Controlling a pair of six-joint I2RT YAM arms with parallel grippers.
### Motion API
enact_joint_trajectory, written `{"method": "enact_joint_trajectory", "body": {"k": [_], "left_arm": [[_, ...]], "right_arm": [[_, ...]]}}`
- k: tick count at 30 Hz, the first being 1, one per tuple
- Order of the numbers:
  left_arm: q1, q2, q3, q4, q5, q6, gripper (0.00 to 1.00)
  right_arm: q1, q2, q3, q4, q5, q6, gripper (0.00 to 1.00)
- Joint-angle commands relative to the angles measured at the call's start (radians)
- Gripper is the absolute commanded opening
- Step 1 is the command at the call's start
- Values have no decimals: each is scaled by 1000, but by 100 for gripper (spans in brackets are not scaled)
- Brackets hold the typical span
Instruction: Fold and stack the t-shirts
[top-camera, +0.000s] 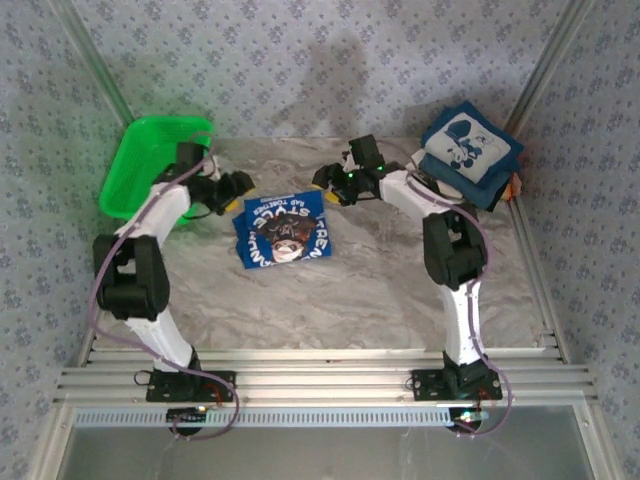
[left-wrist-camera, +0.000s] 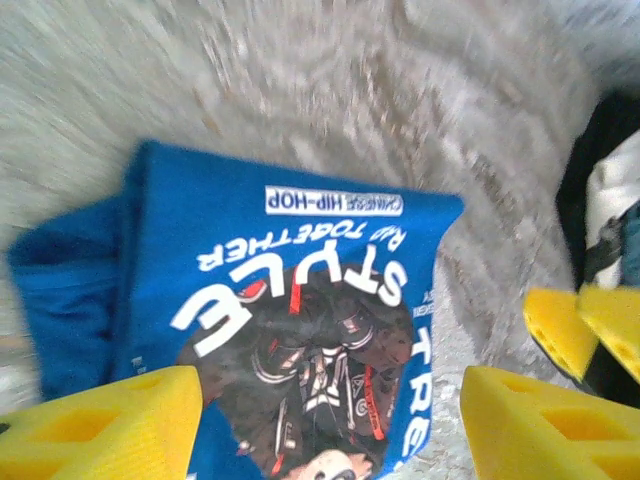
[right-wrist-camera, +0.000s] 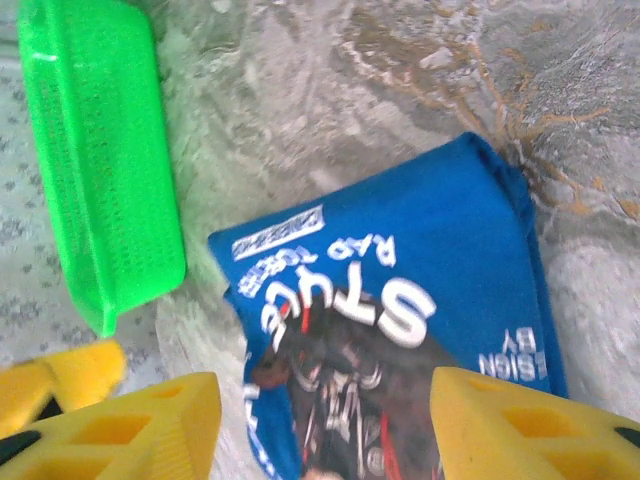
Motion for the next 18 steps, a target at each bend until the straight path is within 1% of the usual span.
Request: {"method": "enact_joint_trajectory", "body": {"k": [1, 4, 7, 10, 15, 18], "left_arm": [[47, -6, -21, -118, -48, 73, 69], [54, 42, -64, -62, -49, 85, 69], [53, 95, -91, 30, -23, 72, 69], [50, 158, -97, 95, 0, 61, 69], [29, 214, -113, 193, 33, 34, 68], [8, 243, -112, 215, 39, 15, 68]], "right_arm": [[-8, -18, -5, -231, 13, -188, 63], [-8, 10, -25, -247, 38, -254, 65], [-2, 50, -14, -247, 64, -293, 67], [14, 97, 30, -279, 85, -308, 70], [43, 188, 145, -347, 92, -324, 72], [53, 233, 191, -373, 98, -320, 72]]}}
